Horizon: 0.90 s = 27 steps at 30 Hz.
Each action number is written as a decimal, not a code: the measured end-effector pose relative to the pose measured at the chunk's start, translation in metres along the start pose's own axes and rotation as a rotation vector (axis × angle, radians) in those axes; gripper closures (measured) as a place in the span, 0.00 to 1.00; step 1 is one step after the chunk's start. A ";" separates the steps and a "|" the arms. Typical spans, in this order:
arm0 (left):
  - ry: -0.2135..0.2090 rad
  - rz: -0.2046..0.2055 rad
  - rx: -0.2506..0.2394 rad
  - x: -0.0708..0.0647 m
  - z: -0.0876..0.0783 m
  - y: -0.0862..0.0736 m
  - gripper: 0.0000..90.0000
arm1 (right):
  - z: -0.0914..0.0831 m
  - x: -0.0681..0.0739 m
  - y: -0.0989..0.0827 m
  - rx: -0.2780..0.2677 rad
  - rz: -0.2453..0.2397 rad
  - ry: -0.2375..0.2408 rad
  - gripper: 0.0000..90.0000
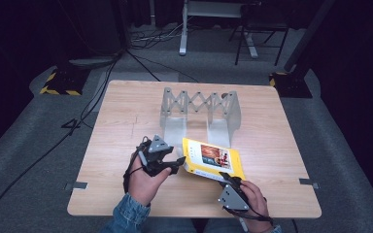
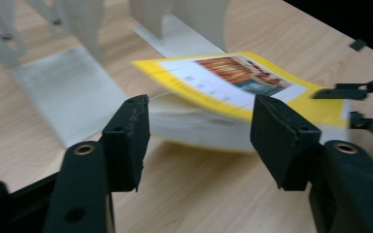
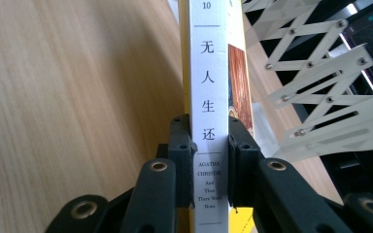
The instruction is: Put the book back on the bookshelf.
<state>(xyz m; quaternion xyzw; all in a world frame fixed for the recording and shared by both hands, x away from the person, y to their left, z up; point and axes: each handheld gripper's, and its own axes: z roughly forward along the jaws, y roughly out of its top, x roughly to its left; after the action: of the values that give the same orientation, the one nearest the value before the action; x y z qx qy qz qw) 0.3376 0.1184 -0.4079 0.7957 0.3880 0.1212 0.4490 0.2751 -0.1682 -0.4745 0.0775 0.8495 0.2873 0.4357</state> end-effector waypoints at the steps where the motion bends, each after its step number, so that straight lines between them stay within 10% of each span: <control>1: 0.009 -0.007 -0.018 0.004 -0.003 -0.003 0.42 | -0.002 -0.002 0.000 -0.004 0.001 -0.007 0.85; 11: 0.141 -0.014 0.021 0.063 -0.022 -0.061 0.44 | -0.028 -0.022 0.004 -0.075 0.058 -0.061 0.85; 27: 0.268 -0.063 0.095 0.108 -0.030 -0.098 0.41 | -0.047 -0.049 0.011 -0.130 0.182 -0.046 0.85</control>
<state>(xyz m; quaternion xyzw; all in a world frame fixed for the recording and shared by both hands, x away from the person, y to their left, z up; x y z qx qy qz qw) 0.3435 0.2444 -0.4866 0.7801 0.4747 0.1935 0.3586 0.2666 -0.1981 -0.4126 0.1326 0.8084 0.3783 0.4312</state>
